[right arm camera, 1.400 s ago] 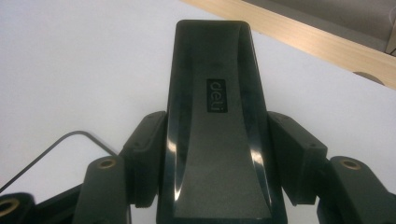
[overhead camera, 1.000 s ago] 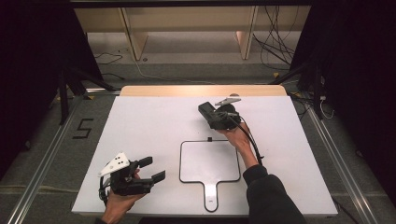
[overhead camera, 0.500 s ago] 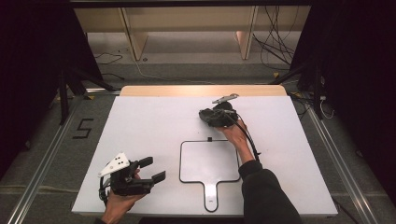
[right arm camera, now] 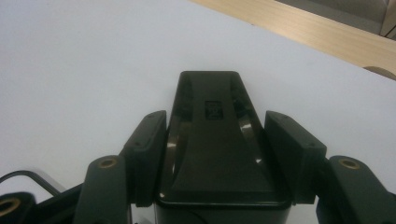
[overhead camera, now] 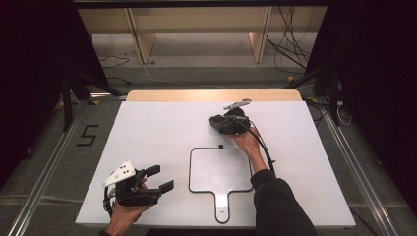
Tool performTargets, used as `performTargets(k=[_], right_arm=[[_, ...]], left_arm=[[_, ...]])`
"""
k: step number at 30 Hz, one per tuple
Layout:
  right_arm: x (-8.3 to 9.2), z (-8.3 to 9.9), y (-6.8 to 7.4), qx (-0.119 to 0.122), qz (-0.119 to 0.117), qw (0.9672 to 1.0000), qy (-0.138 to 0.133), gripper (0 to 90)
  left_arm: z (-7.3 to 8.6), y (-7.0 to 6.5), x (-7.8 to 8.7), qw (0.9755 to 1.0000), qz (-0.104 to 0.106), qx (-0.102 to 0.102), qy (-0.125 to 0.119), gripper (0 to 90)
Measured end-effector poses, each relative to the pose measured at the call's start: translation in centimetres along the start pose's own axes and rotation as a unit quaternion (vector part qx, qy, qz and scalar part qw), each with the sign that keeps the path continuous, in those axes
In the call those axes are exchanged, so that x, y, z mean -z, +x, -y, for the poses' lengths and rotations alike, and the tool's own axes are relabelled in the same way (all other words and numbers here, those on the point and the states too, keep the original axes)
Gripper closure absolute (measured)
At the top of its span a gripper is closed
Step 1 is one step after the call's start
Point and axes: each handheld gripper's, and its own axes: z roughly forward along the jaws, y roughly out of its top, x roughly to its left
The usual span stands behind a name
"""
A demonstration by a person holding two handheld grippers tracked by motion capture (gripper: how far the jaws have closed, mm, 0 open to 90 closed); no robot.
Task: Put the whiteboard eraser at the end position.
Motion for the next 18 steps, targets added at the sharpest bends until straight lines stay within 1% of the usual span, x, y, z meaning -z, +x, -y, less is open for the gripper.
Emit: performTargets(k=[6,7,13,18], right_arm=[[-0.1,0.4,-0.1,-0.001,-0.001,1.0000,0.006,41.7],[-0.1,0.5,-0.1,-0.005,-0.001,1.0000,0.004,41.7],[-0.4,1.2,-0.2,-0.010,-0.005,0.9998,0.014,41.6],[-0.6,1.4,-0.1,-0.016,-0.005,0.9997,0.017,41.4]], left_arm=[[0.0,0.0,0.0,1.0000,0.000,-0.001,0.000,18.0],[0.0,0.0,0.0,1.0000,0.000,-0.002,0.000,18.0],[0.0,0.0,0.0,1.0000,-0.001,-0.003,0.000,18.0],[0.0,0.0,0.0,1.0000,-0.001,-0.002,0.000,18.0]])
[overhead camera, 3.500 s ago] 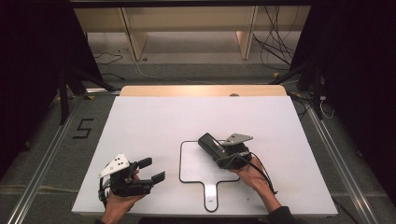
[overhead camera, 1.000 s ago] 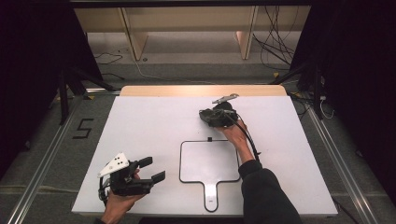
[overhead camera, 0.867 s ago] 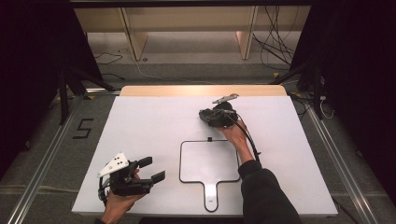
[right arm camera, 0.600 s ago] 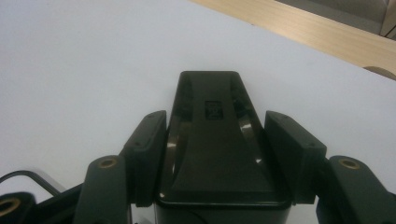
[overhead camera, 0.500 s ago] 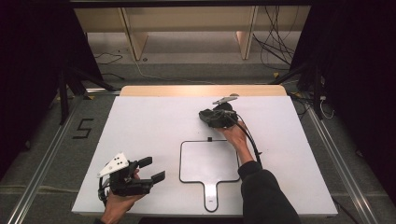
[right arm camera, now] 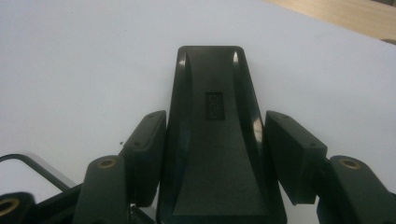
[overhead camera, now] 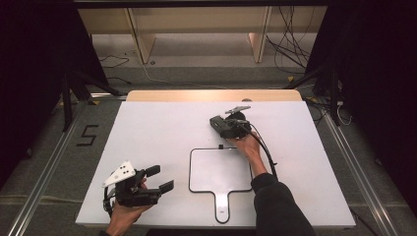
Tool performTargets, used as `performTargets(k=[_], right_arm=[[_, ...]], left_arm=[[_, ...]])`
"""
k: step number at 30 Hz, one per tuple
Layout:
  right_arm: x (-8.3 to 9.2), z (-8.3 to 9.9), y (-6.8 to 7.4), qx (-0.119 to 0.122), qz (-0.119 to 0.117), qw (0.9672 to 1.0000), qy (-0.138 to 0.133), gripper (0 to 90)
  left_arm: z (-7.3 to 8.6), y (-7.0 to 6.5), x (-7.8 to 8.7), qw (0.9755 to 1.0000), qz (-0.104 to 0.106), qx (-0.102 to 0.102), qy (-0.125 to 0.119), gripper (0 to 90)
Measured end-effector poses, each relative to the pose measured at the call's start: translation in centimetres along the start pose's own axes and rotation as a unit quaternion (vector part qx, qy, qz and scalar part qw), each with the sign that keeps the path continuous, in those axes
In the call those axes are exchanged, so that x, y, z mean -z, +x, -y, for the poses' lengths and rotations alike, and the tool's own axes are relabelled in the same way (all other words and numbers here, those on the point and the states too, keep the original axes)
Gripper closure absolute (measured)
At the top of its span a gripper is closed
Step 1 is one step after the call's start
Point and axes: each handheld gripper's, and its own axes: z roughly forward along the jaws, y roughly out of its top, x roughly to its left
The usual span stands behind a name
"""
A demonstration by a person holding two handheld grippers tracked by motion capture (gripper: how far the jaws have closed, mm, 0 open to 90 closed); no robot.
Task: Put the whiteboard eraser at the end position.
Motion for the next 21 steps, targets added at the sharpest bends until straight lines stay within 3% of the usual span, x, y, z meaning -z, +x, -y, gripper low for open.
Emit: performTargets(k=[5,8,12,16,21], right_arm=[[-0.2,0.2,0.0,-0.001,-0.002,0.9999,0.012,41.5],[0.0,0.2,-0.2,-0.008,-0.005,1.0000,0.001,47.4],[0.8,-0.2,-0.5,-0.012,-0.010,0.9998,-0.011,45.6],[1.6,-0.3,-0.9,-0.024,-0.021,0.9992,-0.023,36.5],[3.0,-0.6,-1.0,-0.032,-0.054,0.9971,-0.043,25.8]], left_arm=[[0.0,0.0,0.0,1.0000,0.000,-0.001,0.001,18.0],[0.0,0.0,0.0,1.0000,-0.001,-0.001,0.000,18.0],[0.0,0.0,0.0,1.0000,-0.001,-0.002,0.001,18.0],[0.0,0.0,0.0,1.0000,0.000,-0.001,0.001,18.0],[0.0,0.0,0.0,1.0000,-0.002,-0.001,0.001,18.0]])
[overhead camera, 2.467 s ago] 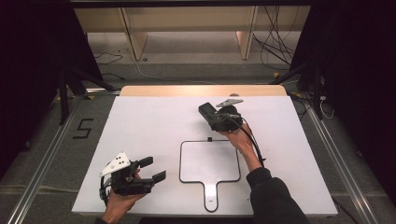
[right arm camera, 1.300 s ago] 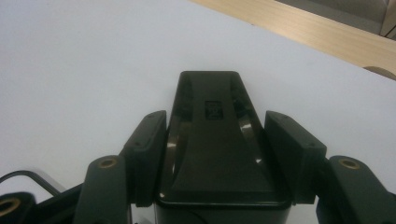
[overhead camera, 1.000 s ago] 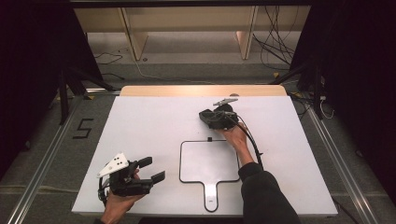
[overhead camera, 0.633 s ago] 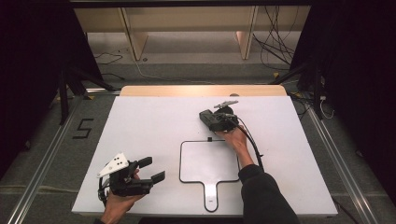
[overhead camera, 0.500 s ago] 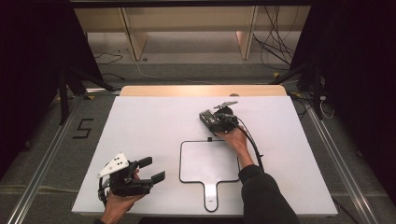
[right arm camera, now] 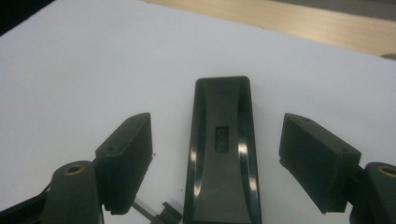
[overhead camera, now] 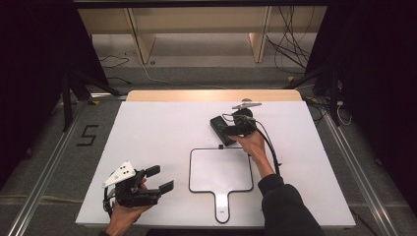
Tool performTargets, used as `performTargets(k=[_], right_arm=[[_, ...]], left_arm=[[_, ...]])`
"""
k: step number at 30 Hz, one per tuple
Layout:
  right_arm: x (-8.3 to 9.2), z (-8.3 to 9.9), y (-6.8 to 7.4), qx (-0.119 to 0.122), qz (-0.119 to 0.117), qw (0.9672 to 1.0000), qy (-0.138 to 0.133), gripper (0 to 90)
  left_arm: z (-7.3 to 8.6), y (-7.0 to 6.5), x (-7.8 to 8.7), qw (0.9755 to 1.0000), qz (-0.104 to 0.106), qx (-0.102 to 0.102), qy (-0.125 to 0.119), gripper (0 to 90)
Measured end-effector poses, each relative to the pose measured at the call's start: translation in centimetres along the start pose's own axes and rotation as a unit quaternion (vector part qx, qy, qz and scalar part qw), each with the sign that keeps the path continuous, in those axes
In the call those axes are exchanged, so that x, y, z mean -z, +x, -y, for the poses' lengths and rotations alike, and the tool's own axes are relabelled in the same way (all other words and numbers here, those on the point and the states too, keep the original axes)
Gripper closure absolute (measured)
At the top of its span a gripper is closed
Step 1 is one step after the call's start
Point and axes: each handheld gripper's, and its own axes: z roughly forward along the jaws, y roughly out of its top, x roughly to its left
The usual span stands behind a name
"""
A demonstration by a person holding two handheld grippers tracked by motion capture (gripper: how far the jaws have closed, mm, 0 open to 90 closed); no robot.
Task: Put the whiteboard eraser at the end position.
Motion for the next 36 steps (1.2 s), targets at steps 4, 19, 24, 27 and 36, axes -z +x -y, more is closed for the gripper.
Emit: performTargets(k=[4,19,24,27,36], right_arm=[[1.6,-0.3,0.3,-0.001,-0.018,0.9996,-0.021,22.1],[6.2,1.7,1.3,0.019,-0.047,0.9971,-0.056,18.2],[8.6,3.5,1.8,0.022,-0.060,0.9951,-0.075,17.7],[10.1,4.6,1.9,0.023,-0.069,0.9937,-0.085,17.7],[12.9,7.8,1.6,0.022,-0.072,0.9925,-0.096,17.6]], left_arm=[[0.0,0.0,0.0,1.0000,0.000,0.000,0.000,18.0],[0.1,0.0,0.0,1.0000,-0.002,0.001,0.002,18.0],[0.1,0.0,0.0,1.0000,-0.002,0.000,0.005,18.0],[0.1,0.0,0.0,1.0000,-0.003,0.002,0.005,18.0],[0.2,0.0,0.0,1.0000,-0.003,0.001,0.008,17.9]])
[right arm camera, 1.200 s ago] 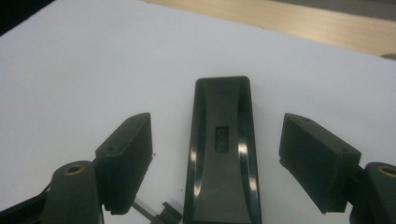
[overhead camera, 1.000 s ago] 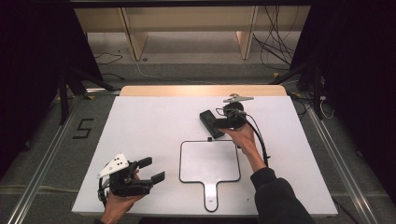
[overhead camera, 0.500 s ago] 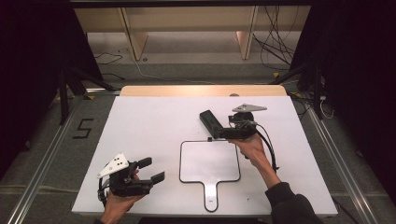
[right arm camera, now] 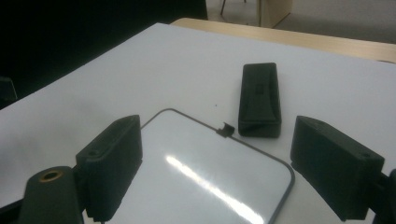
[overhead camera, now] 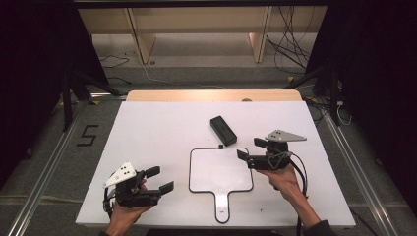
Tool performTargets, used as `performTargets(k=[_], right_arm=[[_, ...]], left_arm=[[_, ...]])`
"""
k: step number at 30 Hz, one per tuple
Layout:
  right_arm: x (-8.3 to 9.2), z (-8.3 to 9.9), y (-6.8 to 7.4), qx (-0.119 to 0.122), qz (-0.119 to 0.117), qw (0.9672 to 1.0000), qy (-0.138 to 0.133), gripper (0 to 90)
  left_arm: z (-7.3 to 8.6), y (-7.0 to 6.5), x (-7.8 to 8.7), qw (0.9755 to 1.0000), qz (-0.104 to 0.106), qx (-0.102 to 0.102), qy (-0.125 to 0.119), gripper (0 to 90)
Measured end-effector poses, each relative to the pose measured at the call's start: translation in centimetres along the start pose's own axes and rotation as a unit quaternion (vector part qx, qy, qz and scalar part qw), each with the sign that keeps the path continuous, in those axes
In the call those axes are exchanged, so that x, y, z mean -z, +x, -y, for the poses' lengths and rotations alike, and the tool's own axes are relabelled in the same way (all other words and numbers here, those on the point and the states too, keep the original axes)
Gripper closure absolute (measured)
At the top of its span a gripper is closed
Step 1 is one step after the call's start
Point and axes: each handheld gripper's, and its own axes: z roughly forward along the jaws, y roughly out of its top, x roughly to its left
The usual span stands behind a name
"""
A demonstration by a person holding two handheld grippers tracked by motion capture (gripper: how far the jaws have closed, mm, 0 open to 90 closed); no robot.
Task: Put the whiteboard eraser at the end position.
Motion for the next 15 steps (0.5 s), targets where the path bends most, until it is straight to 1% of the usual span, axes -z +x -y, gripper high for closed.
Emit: performTargets(k=[5,8,11,13,15], right_arm=[[1.6,1.8,0.1,-0.006,-0.003,1.0000,-0.003,17.5],[2.5,2.8,0.3,-0.004,-0.007,0.9999,-0.009,17.6],[3.3,3.7,0.7,0.002,-0.005,0.9999,-0.015,17.5],[3.7,4.2,1.0,0.001,-0.009,0.9998,-0.019,17.5],[4.0,4.8,1.3,0.005,-0.007,0.9997,-0.021,17.4]], left_arm=[[0.0,0.0,0.0,1.0000,0.000,0.000,0.001,17.9],[0.1,0.0,-0.1,1.0000,0.002,0.002,0.003,17.9],[0.1,-0.1,-0.1,1.0000,0.003,0.002,0.006,17.9],[0.1,-0.1,-0.2,1.0000,0.004,0.002,0.007,17.9],[0.1,-0.1,-0.2,1.0000,0.005,0.001,0.008,17.9]])
